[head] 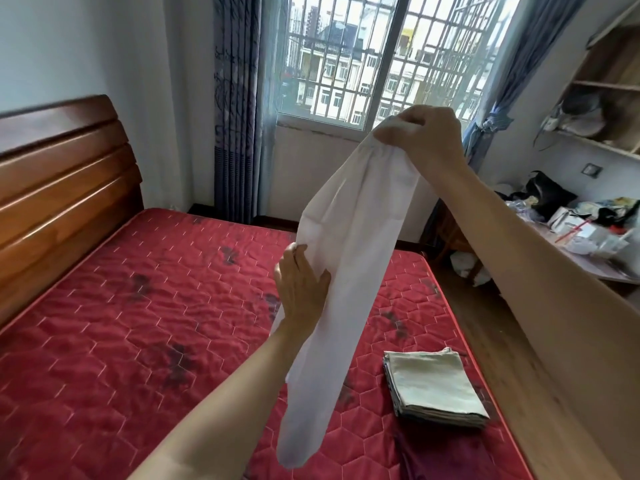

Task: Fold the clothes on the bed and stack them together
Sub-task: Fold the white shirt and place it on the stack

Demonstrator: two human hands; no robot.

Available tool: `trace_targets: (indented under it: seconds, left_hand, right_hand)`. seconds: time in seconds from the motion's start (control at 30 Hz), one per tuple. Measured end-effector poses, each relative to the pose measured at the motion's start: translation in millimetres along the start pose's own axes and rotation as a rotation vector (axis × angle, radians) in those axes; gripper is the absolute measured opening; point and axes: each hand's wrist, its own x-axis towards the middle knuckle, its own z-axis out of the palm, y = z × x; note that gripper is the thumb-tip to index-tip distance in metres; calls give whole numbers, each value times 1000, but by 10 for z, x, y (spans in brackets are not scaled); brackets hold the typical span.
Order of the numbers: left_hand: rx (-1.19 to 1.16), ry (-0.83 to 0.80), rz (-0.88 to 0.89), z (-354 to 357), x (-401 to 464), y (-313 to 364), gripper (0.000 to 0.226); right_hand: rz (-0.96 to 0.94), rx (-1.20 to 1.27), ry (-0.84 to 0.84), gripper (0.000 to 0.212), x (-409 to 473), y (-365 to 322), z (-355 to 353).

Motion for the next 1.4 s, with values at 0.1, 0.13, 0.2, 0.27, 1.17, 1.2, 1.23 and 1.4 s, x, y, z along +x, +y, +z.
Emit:
trace_targets:
  seconds: [0.1, 0.13, 0.2, 0.27, 1.17, 1.2, 1.23, 1.4]
  left_hand:
    - [-113, 70, 17, 18, -18, -108, 29]
    - [-155, 64, 24, 4, -8, -172, 23]
    - [-176, -3, 60, -24, -4, -335, 10]
    - [-140, -97, 95, -25, -7, -538, 6]
    - [-434, -474, -98, -2017, -1310, -555, 16]
    - [-448, -468, -88, -2136, -1317, -510, 17]
    - [-463, -462, -77, -2250, -1310, -471, 18]
    - [-487, -456, -93, -2540, -1207, -524, 1]
  right_hand:
    - [-5, -36, -20, 21, -37, 116, 0]
    - [6, -38, -25, 20, -58, 162, 2]
    - [39, -21, -35, 18, -106, 255, 6]
    - [66, -14, -35, 19, -156, 334, 8]
    - [203, 126, -51, 29, -1921, 694, -950]
    - [189, 127, -59, 29, -1897, 615, -1005]
    - [172, 132, -70, 28, -1855, 535, -1049]
    - [165, 228, -229, 23, -1601, 392, -958]
